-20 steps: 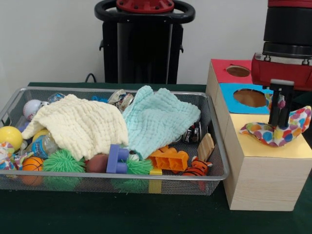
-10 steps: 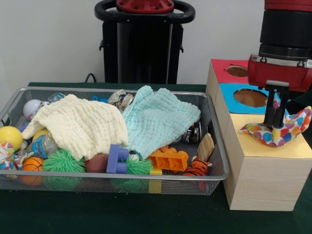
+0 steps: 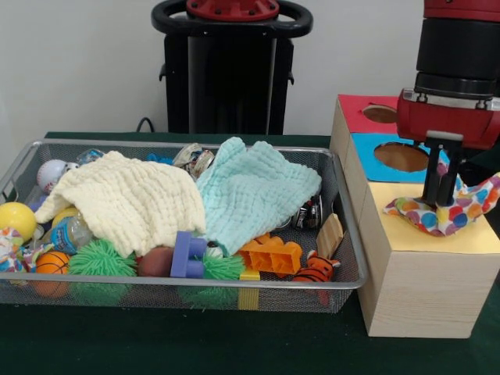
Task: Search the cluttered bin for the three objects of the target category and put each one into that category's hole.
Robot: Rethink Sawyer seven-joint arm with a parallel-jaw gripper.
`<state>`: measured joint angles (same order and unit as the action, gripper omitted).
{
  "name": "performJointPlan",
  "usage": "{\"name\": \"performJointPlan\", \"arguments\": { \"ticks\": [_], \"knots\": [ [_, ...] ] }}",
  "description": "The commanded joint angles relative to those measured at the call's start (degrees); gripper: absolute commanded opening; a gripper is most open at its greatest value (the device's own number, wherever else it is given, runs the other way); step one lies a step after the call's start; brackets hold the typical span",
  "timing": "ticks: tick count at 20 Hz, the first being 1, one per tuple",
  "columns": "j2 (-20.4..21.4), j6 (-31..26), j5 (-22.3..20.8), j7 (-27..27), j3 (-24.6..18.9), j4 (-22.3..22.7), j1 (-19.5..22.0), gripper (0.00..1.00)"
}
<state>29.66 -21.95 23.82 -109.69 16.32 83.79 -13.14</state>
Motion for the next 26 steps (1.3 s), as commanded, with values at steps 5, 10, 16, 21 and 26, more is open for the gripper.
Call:
{"name": "performJointPlan", "arguments": {
  "ticks": [5,10,16,21,26],
  "knots": [
    [-5.01,-5.85,-2.68,-5.59,-6.21,2.91,1.45,0.0],
    [-5.96,-5.73,-2.71,-5.06,-6.97,3.31,1.78,0.0],
    [-6.24,-5.83,-2.89,-5.48,-6.56,3.8,1.02,0.0],
    [-6.43,-5.87,-3.0,-5.45,-6.42,3.62,0.94,0.0],
    [-7.38,-6.51,-2.91,-6.26,-5.67,3.07,0.39,0.0]
  ]
}}
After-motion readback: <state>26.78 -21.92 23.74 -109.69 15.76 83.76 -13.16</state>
